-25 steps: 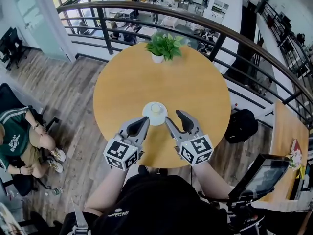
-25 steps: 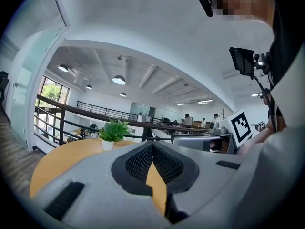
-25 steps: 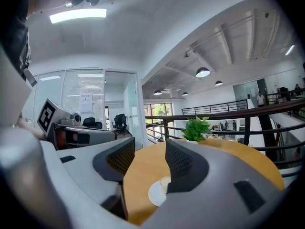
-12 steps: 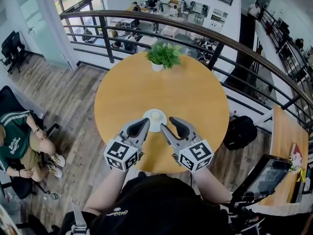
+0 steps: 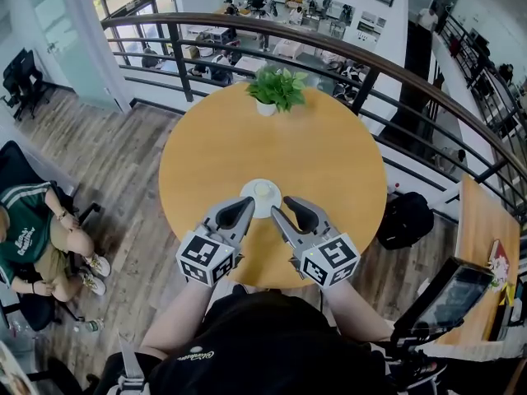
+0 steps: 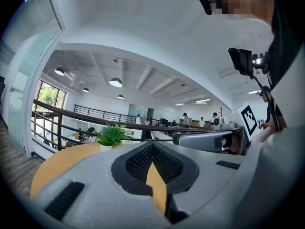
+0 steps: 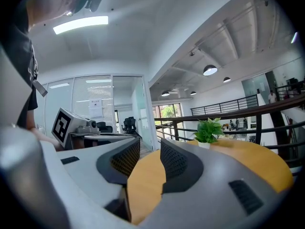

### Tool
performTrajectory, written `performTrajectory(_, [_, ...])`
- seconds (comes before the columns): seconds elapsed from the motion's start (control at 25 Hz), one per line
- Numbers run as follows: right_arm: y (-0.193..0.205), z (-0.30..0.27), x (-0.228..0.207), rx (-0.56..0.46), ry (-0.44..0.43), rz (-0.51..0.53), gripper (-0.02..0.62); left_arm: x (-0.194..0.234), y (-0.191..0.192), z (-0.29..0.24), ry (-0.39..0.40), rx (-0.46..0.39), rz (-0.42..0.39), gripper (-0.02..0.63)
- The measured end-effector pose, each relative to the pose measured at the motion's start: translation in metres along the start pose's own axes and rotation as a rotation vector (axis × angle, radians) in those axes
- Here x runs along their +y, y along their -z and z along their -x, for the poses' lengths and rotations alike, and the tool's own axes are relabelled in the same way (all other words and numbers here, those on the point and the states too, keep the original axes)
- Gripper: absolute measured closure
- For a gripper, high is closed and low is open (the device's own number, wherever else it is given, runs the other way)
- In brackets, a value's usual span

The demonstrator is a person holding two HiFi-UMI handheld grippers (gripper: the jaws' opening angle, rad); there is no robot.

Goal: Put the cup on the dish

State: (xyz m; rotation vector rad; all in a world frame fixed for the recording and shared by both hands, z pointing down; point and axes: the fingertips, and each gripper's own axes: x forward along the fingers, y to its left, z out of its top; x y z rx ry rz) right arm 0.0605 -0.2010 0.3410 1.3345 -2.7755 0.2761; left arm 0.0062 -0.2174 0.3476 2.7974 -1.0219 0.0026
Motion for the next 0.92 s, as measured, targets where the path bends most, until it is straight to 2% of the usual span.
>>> performTrajectory(0.92, [0.014, 0.009, 0.013, 0.011, -0.006, -0.009, 0.469, -0.01, 0.012, 0.01, 0.002, 0.009, 0.011, 0.612])
